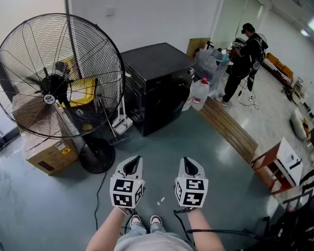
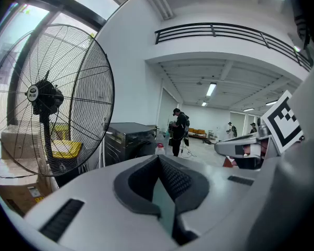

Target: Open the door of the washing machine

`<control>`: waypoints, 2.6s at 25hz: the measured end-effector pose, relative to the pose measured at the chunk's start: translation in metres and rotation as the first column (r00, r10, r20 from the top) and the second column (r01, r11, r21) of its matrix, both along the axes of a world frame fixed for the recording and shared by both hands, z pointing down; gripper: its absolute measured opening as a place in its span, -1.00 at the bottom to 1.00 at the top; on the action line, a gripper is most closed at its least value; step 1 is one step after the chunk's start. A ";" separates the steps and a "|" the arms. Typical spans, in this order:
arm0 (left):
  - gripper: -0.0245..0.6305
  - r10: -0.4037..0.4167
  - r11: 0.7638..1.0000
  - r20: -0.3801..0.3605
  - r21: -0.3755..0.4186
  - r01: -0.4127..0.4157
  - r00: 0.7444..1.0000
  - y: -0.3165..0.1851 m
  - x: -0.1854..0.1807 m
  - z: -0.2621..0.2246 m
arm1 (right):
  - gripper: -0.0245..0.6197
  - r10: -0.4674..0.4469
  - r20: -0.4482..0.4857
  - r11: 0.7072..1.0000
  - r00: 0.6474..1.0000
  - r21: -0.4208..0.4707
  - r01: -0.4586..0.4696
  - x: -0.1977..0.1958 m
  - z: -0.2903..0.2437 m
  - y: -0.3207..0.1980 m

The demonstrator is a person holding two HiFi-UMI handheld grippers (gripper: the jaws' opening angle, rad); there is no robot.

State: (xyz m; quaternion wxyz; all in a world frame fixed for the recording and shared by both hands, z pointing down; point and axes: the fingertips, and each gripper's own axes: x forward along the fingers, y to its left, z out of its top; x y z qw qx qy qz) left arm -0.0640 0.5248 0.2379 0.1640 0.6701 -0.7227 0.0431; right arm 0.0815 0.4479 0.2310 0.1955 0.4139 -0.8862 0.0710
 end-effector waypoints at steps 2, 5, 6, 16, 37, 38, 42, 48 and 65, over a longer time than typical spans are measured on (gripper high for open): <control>-0.91 0.005 1.000 0.003 -0.001 -0.005 1.000 0.002 -0.002 0.000 | -0.91 0.003 -0.001 1.000 1.000 -0.002 -0.003 -0.003 0.000 0.002; -0.91 0.017 1.000 0.003 0.000 -0.017 1.000 0.005 -0.006 0.000 | -0.91 0.017 0.009 1.000 1.000 0.002 -0.017 -0.008 -0.002 0.006; -0.91 0.023 1.000 0.004 0.000 -0.023 1.000 0.006 -0.008 0.000 | -0.91 0.024 0.017 1.000 1.000 0.006 -0.024 -0.009 -0.002 0.007; -0.91 0.090 0.996 -0.010 -0.018 -0.090 0.996 0.006 -0.017 0.011 | -0.91 0.117 0.011 0.993 0.993 -0.021 -0.117 0.000 0.005 0.019; -0.91 0.044 0.998 0.028 -0.052 -0.043 0.999 -0.129 -0.028 0.018 | -0.91 0.093 0.026 0.995 0.995 -0.047 -0.092 -0.005 0.017 -0.130; -0.91 0.036 0.998 0.030 -0.052 -0.035 0.999 -0.139 -0.028 0.017 | -0.91 0.085 0.027 0.995 0.996 -0.049 -0.084 -0.005 0.017 -0.142; -0.91 0.008 0.998 0.036 -0.062 -0.005 0.999 -0.177 -0.027 0.017 | -0.91 0.055 0.033 0.997 0.998 -0.059 -0.053 -0.006 0.017 -0.185; -0.91 -0.029 0.997 0.025 -0.069 0.031 0.999 -0.227 -0.022 0.019 | -0.91 0.024 0.039 0.997 0.999 -0.076 -0.021 0.002 0.021 -0.242; -0.91 -0.084 0.991 0.024 -0.106 0.086 0.996 -0.307 -0.038 0.038 | -0.91 -0.019 0.016 0.993 1.000 -0.118 0.021 -0.006 0.043 -0.335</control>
